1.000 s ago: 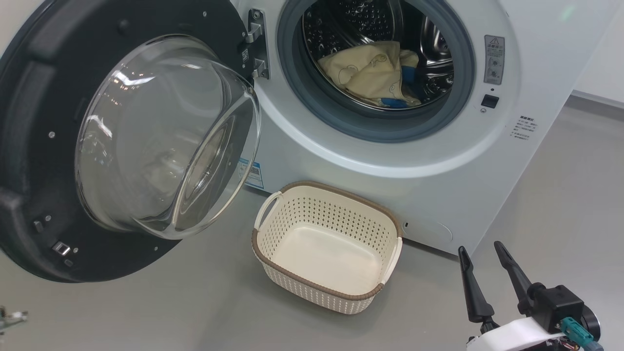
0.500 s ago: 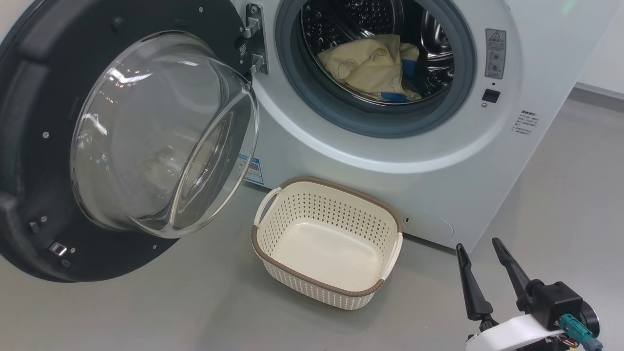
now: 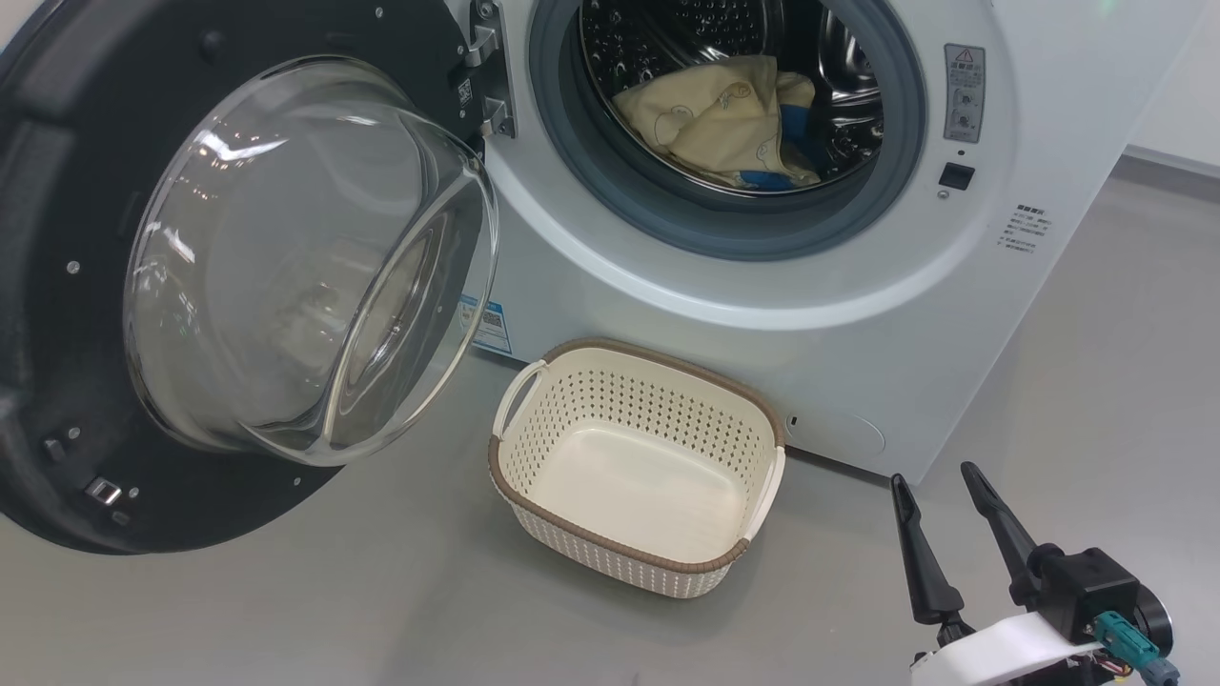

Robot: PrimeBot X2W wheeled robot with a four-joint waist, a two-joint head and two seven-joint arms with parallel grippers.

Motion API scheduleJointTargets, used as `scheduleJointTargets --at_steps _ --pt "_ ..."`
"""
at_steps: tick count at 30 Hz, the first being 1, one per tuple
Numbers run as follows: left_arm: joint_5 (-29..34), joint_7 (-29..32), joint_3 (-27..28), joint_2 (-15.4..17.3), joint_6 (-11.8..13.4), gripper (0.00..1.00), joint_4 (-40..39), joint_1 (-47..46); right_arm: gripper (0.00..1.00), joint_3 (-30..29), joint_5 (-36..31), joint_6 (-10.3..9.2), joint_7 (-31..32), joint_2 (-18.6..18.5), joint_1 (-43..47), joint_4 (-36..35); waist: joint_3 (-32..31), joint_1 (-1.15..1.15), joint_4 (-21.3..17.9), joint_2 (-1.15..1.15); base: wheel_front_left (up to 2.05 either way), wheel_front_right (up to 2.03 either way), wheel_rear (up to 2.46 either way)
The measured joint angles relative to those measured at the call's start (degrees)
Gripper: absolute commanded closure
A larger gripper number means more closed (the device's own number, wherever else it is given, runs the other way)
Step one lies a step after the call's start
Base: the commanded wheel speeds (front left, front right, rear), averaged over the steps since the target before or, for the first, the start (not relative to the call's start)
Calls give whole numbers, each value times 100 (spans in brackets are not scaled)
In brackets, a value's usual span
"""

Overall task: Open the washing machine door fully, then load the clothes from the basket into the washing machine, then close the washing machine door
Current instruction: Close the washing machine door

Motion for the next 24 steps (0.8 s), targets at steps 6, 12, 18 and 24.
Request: scheduleJointTargets --at_steps 6,12,18,24 --pt "-121 279 -68 183 11 100 567 -14 0 55 -7 4 23 -1 -35 -66 72 0 -46 0 0 0 0" --pt "-136 539 -235 275 11 100 899 -148 0 59 -9 5 66 -23 -124 -105 173 0 -107 0 0 0 0" --pt "-166 779 -367 294 11 100 1157 -302 0 82 -51 9 73 -29 -178 -112 252 0 -201 0 0 0 0" --pt "-243 1088 -530 296 -81 100 1329 -368 0 83 -51 16 73 -30 -238 -131 307 0 -313 0 0 0 0"
